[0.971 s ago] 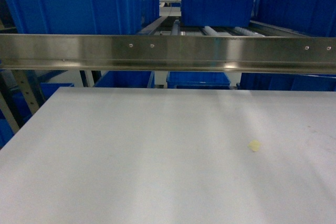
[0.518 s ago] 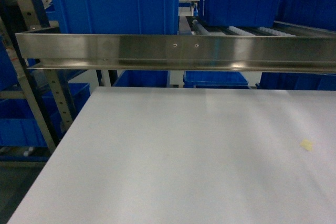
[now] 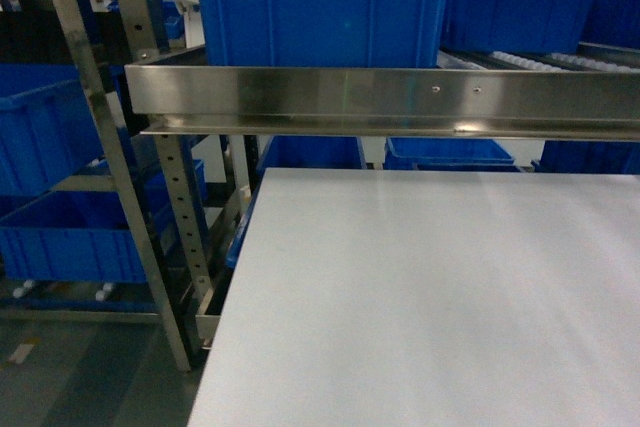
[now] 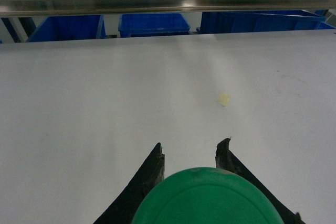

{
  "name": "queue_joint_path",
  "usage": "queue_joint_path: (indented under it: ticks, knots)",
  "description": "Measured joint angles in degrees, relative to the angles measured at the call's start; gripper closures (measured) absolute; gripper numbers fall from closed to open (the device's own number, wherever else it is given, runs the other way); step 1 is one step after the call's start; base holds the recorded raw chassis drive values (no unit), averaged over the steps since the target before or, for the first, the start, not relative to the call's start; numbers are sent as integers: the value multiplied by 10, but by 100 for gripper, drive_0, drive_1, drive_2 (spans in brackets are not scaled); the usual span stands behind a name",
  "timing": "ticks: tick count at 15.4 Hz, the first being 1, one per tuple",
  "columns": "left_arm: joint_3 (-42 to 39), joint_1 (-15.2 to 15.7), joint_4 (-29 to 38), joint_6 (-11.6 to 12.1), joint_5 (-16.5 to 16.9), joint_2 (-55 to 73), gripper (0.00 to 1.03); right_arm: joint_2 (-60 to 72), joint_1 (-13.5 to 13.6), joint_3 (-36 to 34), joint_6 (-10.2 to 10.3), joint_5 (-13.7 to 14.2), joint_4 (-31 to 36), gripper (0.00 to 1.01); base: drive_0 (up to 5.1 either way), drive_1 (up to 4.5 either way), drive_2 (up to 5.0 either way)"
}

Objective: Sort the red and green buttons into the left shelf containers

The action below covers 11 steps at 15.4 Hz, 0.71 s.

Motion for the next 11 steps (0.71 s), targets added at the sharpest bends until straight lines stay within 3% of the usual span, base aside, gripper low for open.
queue_joint_path:
  ticks: [11]
  knots:
    - [0,0,1,0,0,0,78,-1,0,0,0,0,0,75,-499,244,244]
